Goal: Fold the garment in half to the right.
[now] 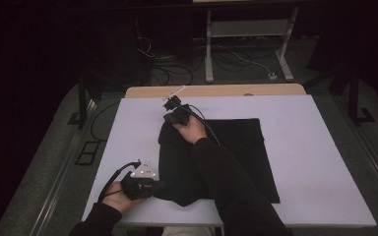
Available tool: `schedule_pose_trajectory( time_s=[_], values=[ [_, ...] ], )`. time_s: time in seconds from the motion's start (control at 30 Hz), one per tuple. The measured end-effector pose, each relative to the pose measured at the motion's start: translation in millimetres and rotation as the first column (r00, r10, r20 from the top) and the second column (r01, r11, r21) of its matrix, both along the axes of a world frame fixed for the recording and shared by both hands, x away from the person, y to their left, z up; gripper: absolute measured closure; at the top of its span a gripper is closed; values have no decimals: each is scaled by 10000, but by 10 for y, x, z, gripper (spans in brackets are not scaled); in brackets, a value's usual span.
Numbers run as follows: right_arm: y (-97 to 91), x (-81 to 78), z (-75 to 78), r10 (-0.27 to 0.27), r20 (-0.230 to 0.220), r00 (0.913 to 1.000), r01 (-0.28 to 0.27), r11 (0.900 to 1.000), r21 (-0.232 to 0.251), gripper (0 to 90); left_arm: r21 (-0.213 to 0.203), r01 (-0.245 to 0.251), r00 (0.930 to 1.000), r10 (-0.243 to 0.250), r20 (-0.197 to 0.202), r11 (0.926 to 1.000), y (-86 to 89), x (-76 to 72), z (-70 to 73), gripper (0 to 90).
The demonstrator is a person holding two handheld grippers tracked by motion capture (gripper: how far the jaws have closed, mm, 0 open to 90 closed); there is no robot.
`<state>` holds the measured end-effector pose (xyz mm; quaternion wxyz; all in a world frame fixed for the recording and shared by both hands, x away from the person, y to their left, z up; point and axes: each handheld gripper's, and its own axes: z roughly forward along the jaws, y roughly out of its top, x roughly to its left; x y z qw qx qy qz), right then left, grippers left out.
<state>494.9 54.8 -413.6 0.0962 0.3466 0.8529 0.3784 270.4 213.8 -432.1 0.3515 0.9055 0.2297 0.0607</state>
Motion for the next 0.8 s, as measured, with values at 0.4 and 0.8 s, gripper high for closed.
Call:
schedule_pose_trajectory(
  time_s=[0.4, 0.8],
  values=[
    [-217, -102, 122, -60, 136, 9999, 55, 9994, 346, 860, -702, -232, 9997, 236, 45, 9973, -28, -12, 75, 824],
    [-520, -231, 131, -498, 216, 9985, 481, 9962, 721, 860, -1297, -71, 9997, 100, 218, 9915, -97, -32, 149, 829]
  ],
)
